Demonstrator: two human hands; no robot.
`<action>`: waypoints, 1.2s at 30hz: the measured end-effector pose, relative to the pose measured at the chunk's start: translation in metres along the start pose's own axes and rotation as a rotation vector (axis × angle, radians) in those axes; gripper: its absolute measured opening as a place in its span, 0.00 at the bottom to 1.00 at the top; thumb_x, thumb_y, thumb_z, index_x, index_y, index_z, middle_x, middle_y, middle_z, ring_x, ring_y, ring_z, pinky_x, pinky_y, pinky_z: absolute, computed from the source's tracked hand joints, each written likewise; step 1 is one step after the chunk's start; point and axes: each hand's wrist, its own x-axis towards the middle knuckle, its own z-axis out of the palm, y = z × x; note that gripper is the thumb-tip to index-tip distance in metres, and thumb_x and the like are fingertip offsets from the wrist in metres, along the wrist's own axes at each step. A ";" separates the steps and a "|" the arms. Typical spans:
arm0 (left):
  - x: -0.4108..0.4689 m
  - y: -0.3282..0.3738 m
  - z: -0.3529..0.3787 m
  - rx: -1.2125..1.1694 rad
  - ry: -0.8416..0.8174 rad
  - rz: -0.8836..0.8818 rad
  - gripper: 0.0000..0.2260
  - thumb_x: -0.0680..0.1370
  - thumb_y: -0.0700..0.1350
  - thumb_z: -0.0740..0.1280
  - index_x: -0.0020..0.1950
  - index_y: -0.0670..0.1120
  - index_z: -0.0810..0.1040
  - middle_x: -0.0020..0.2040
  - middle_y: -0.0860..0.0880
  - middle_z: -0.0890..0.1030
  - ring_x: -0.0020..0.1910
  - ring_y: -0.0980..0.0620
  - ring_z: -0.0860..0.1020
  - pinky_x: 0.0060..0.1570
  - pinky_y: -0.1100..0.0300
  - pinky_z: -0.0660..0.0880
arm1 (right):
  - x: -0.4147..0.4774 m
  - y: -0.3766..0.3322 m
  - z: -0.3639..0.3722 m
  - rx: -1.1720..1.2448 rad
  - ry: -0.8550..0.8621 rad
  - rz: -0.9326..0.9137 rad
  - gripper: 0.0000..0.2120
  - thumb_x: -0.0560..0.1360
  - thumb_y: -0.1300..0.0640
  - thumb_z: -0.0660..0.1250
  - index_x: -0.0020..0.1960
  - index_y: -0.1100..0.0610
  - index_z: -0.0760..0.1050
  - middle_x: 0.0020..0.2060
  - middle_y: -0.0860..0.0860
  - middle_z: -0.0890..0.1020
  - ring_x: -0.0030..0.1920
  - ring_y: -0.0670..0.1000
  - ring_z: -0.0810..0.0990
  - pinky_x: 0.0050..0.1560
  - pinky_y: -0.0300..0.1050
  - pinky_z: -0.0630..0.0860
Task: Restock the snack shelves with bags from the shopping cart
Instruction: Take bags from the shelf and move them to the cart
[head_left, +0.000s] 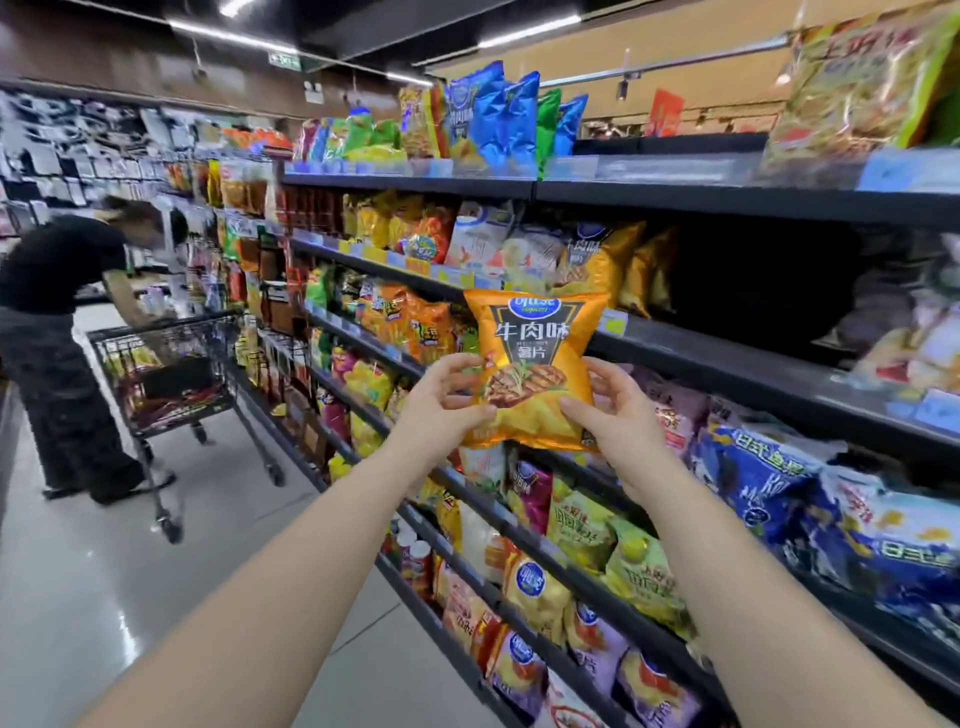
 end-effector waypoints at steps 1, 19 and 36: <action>0.021 -0.003 0.001 -0.013 -0.015 0.017 0.23 0.75 0.39 0.73 0.66 0.55 0.72 0.58 0.56 0.77 0.53 0.57 0.77 0.35 0.73 0.74 | 0.020 0.003 0.000 -0.007 0.017 -0.017 0.25 0.73 0.60 0.73 0.67 0.49 0.71 0.58 0.49 0.78 0.53 0.48 0.81 0.39 0.39 0.79; 0.327 -0.037 0.023 -0.059 -0.361 0.243 0.35 0.68 0.34 0.77 0.63 0.67 0.72 0.63 0.53 0.77 0.56 0.55 0.78 0.50 0.65 0.76 | 0.263 0.012 -0.014 -0.232 0.305 -0.131 0.26 0.74 0.55 0.72 0.70 0.47 0.70 0.62 0.49 0.77 0.59 0.49 0.78 0.55 0.46 0.79; 0.430 -0.071 0.033 0.006 -0.563 0.624 0.35 0.69 0.32 0.76 0.64 0.62 0.67 0.56 0.64 0.73 0.53 0.72 0.73 0.44 0.73 0.74 | 0.296 0.032 0.008 -0.597 0.475 -0.224 0.42 0.70 0.65 0.75 0.73 0.39 0.58 0.66 0.46 0.67 0.65 0.49 0.72 0.62 0.52 0.76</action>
